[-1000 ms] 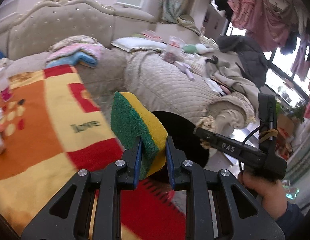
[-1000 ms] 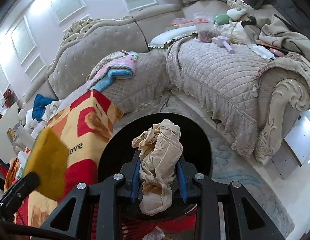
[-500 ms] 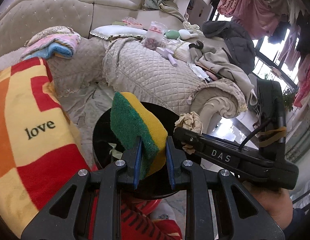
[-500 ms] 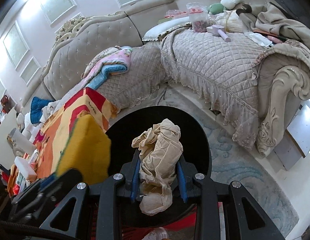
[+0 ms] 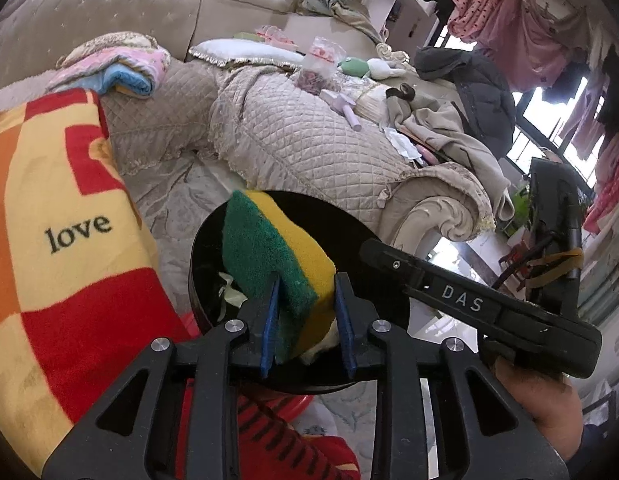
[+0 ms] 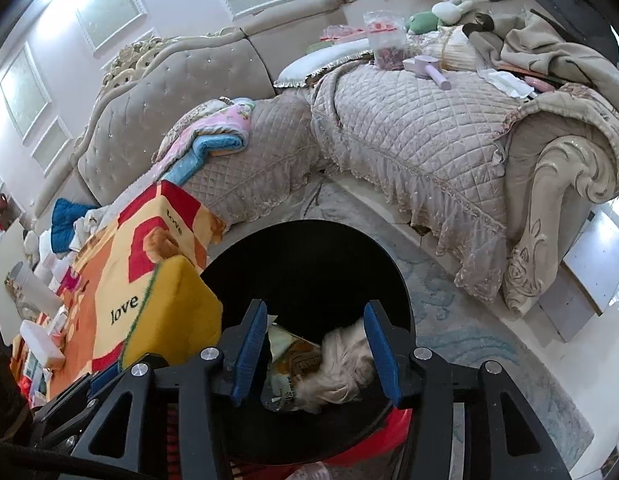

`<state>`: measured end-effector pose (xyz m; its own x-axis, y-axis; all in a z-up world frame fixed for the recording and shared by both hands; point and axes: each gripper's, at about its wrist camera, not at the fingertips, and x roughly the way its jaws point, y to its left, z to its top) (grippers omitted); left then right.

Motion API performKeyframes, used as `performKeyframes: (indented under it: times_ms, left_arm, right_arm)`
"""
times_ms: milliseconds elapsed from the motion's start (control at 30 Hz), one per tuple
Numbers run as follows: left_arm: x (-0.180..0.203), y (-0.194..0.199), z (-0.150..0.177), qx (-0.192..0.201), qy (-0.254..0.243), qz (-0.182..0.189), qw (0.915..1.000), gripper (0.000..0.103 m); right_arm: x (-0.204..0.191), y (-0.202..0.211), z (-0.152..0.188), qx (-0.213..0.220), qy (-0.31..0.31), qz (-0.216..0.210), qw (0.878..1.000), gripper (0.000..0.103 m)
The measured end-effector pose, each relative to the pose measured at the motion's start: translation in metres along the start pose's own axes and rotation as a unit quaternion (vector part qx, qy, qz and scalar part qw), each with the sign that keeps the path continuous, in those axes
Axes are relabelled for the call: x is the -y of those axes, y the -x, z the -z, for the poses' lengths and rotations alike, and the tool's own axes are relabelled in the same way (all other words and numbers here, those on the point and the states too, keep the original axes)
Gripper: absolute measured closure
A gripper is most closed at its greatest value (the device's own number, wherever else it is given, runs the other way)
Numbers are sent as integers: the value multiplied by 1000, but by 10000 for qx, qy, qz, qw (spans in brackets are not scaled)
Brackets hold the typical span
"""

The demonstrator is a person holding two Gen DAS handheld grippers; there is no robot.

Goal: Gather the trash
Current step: 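Carry sponge and tissue over the black bin and open both grippers, then grasp the white medicine box with the left gripper while the right grasps the white eraser sponge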

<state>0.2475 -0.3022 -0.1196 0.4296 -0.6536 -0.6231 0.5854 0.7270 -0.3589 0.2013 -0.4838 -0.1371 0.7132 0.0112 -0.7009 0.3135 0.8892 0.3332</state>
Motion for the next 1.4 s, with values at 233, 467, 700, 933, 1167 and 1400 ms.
performKeyframes:
  times_ms: [233, 467, 700, 933, 1167, 1400]
  left_arm:
    - [-3, 2, 2, 10, 99, -34, 9999, 57]
    - [-9, 16, 8, 131, 205, -126, 9996, 52]
    - [-31, 74, 28, 403, 179, -592, 9973, 52]
    - [-101, 168, 59, 861, 619, -1423, 9841, 52]
    - [-192, 275, 114, 1196, 1179, -2616, 9504, 52]
    - [-268, 325, 148, 1106, 1478, -3272, 9267, 52]
  right_arm:
    - [5, 5, -2, 135, -120, 73, 9998, 55]
    - [4, 10, -4, 229, -146, 88, 9996, 55]
    - [-25, 20, -4, 457, 46, -160, 9988, 55]
    - [-74, 25, 6, 555, 607, -516, 9953, 55]
    - [-133, 20, 29, 360, 1195, -1196, 9849, 54]
    - [-198, 6, 61, -19, 1980, -1743, 9646, 54]
